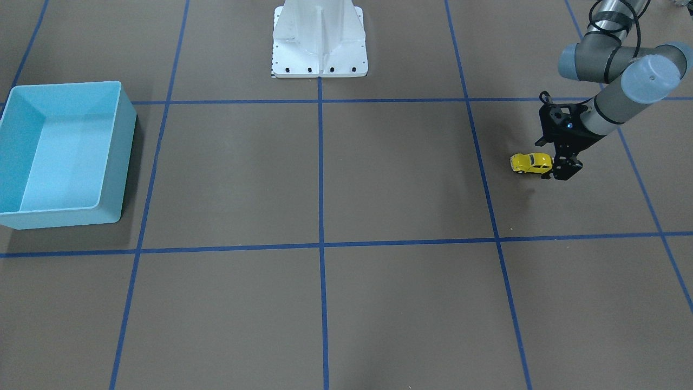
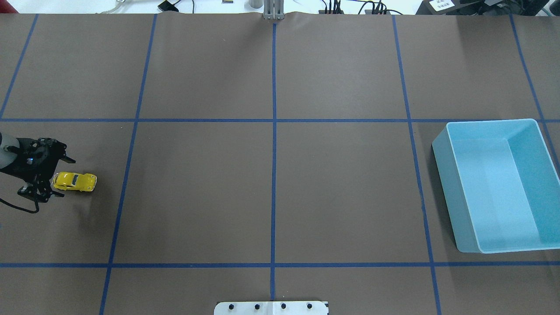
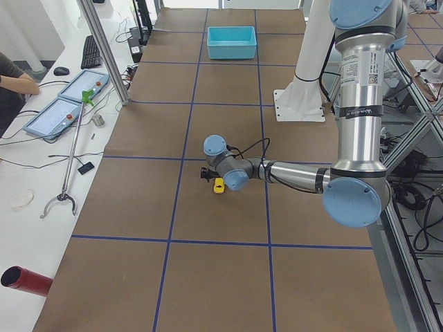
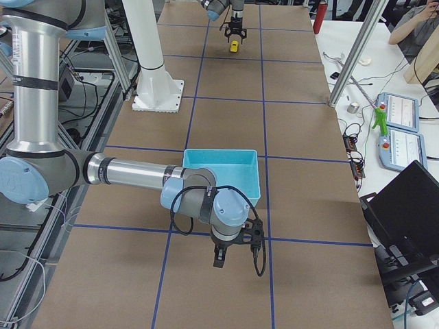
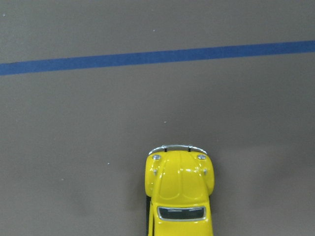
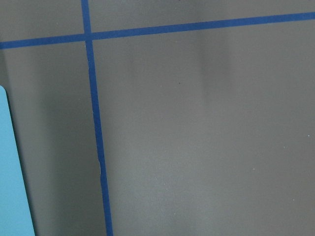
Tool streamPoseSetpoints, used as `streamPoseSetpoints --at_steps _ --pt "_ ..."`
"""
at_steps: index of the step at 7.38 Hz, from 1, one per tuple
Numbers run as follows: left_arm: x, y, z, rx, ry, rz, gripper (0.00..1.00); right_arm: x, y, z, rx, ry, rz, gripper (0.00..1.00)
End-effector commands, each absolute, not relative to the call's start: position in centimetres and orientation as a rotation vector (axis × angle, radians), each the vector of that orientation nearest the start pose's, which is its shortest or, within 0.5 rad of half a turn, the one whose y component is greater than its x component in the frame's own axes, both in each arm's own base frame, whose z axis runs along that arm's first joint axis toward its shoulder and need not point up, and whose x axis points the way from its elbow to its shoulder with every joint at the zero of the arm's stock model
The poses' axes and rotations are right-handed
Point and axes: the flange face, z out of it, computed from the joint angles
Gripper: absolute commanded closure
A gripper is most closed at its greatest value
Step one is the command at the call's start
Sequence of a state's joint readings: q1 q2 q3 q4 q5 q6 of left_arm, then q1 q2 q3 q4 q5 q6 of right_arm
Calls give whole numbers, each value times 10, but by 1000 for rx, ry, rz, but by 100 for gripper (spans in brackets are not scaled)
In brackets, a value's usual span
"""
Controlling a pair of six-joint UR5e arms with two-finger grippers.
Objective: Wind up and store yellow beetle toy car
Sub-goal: 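Close the left gripper on the yellow car, keeping it on the table, then push the held car along the table toward the table's center with the left gripper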
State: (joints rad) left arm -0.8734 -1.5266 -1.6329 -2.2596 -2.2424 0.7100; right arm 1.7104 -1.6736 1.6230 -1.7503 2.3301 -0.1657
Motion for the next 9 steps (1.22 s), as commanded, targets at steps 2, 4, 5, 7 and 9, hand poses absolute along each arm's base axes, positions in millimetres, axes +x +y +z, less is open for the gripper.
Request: streamPoseSetpoints --at_steps 2,4,5,7,9 --pt "277 -422 579 736 728 1531 8 124 -416 698 -101 -780 63 0" --pt "280 -420 579 729 736 1522 31 124 -415 699 -103 -780 63 0" --pt "280 -420 579 732 734 1526 44 124 -416 698 -101 -780 63 0" --pt "279 -420 576 754 732 1536 72 124 -416 698 -101 -780 63 0" --pt "270 -427 546 822 713 1521 92 124 -416 698 -101 -780 63 0"
